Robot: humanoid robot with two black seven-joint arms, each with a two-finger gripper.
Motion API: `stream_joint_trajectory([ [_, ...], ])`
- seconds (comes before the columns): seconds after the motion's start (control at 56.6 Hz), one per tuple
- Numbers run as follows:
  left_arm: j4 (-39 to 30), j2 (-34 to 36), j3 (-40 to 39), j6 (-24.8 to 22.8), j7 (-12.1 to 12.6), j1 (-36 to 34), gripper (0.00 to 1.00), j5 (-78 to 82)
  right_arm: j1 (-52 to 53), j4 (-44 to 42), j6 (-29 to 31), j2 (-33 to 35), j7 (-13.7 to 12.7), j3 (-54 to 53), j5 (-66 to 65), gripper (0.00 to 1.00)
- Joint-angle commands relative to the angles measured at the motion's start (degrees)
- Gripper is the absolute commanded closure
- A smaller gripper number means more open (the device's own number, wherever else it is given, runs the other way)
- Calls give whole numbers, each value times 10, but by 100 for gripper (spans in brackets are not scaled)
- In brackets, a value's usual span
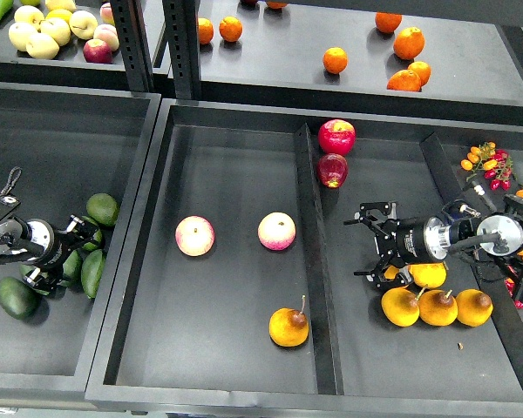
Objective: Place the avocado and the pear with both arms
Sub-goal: 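Move the open right gripper over the yellow pear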
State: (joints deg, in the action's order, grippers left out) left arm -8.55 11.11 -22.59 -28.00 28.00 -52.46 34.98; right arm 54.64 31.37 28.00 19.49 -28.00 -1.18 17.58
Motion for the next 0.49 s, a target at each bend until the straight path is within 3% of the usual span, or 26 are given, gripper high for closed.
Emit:
stream_joint_trajectory([
  [0.0,0,-1,-2,0,0,0,11,1,0,-2,0,-16,0,7,-1,0],
  [0.141,0,0,-1,0,0,0,11,1,-2,-4,0,-48,0,8,-2,0],
  [0.477,0,0,-2,0,0,0,11,1,-8,-4,0,-53,0,63,-1,0],
])
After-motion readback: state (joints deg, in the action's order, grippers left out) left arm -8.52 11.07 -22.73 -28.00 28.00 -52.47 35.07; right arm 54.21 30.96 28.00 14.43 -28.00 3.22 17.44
